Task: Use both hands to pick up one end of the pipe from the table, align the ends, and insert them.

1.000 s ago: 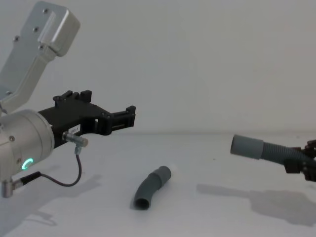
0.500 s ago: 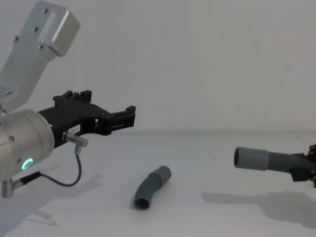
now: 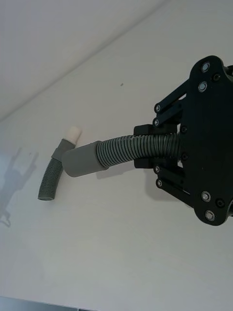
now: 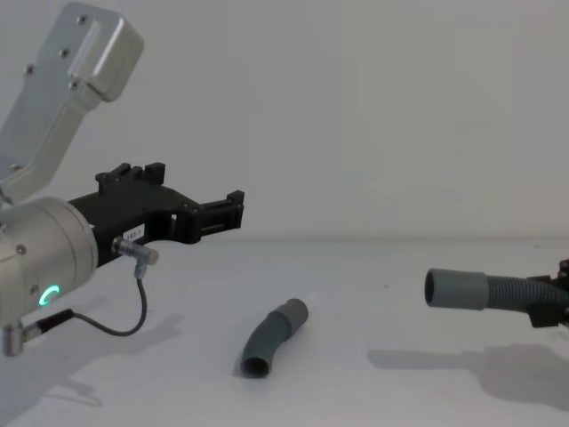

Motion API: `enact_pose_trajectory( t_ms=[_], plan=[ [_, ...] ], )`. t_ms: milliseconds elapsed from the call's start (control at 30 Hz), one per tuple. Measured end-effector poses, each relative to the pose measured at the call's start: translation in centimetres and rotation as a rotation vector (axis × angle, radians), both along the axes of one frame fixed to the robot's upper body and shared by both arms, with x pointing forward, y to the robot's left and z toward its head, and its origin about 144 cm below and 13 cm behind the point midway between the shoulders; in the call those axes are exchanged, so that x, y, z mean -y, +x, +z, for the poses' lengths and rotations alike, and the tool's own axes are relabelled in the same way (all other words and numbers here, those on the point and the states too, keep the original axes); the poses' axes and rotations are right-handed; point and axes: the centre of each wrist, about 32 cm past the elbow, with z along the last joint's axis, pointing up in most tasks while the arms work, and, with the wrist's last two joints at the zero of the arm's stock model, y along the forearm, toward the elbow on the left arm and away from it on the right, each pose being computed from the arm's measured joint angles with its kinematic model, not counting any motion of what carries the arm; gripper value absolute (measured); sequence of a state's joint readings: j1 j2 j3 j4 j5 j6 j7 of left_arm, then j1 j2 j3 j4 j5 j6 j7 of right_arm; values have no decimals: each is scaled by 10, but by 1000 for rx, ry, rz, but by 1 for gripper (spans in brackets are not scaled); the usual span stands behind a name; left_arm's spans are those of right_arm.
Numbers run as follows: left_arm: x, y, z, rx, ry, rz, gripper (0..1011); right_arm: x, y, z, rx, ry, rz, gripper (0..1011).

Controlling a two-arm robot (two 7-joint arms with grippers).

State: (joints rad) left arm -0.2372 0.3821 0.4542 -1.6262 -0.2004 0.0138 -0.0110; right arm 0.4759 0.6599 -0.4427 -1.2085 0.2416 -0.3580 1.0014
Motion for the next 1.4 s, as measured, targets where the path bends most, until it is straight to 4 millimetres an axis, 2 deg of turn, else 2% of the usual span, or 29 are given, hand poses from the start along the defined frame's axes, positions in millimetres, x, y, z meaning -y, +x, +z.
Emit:
enact_pose_trajectory(
  t_ms=[433, 700, 1000, 1400],
  plan=[
    [0, 0, 1, -2, 2, -1, 1002, 0, 1, 1, 16, -14, 12, 234],
    [6, 6, 22, -15, 22, -35, 1001, 0, 1, 1, 21, -17, 14, 234],
    [23, 9, 49, -95, 57, -89, 1001, 0, 1, 2, 23, -18, 15, 234],
    [38, -1, 64, -212, 116, -93, 1001, 0, 1, 2, 26, -19, 15, 234]
  ],
)
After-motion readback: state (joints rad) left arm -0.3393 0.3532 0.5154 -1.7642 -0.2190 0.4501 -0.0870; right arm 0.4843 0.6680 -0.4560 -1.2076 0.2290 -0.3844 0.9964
